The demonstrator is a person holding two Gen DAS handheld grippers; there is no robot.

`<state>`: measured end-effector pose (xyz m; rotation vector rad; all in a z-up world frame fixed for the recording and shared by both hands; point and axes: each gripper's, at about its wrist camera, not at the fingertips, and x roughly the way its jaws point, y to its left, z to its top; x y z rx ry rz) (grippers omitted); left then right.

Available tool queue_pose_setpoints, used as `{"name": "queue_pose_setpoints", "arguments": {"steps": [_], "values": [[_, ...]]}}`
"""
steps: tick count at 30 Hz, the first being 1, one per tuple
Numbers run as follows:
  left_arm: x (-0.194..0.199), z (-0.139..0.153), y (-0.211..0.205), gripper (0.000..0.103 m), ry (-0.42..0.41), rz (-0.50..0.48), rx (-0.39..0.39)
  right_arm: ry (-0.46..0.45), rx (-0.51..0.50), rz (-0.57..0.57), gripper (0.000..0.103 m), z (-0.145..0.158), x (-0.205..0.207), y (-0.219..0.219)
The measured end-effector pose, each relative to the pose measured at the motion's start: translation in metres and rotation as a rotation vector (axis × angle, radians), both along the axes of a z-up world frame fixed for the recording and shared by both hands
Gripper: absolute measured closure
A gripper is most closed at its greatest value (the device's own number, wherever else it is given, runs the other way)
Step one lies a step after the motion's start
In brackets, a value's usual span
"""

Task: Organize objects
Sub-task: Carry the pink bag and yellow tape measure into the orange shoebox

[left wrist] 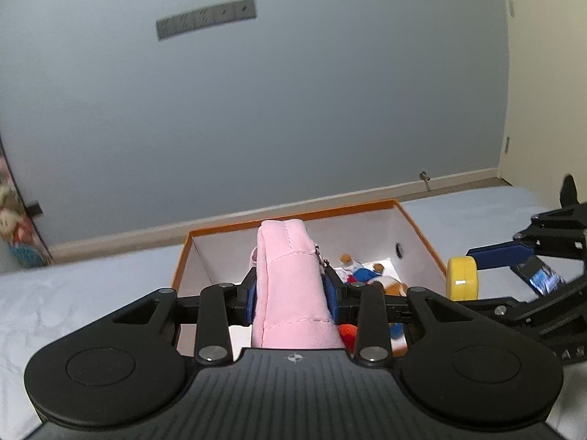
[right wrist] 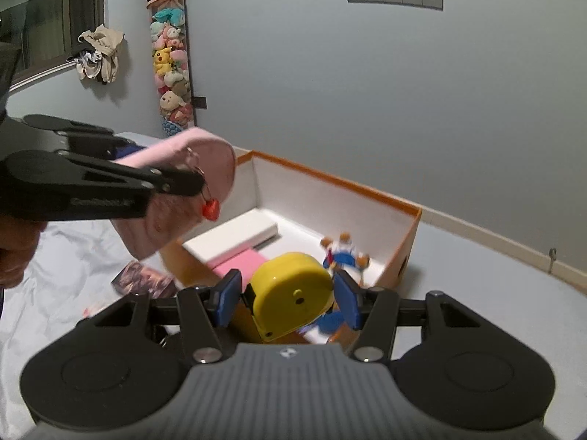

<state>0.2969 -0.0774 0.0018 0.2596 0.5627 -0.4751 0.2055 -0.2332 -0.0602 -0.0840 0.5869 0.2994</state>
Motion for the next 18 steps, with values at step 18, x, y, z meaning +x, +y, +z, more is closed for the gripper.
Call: {"name": "queue_pose_setpoints", "arguments": {"steps": [18], "values": [[0.090,-0.061,-0.035,0.064,0.175,0.051,0.069,0.118,-0.011,-0.019,0.046,-0.048,0.083,0.021]]}}
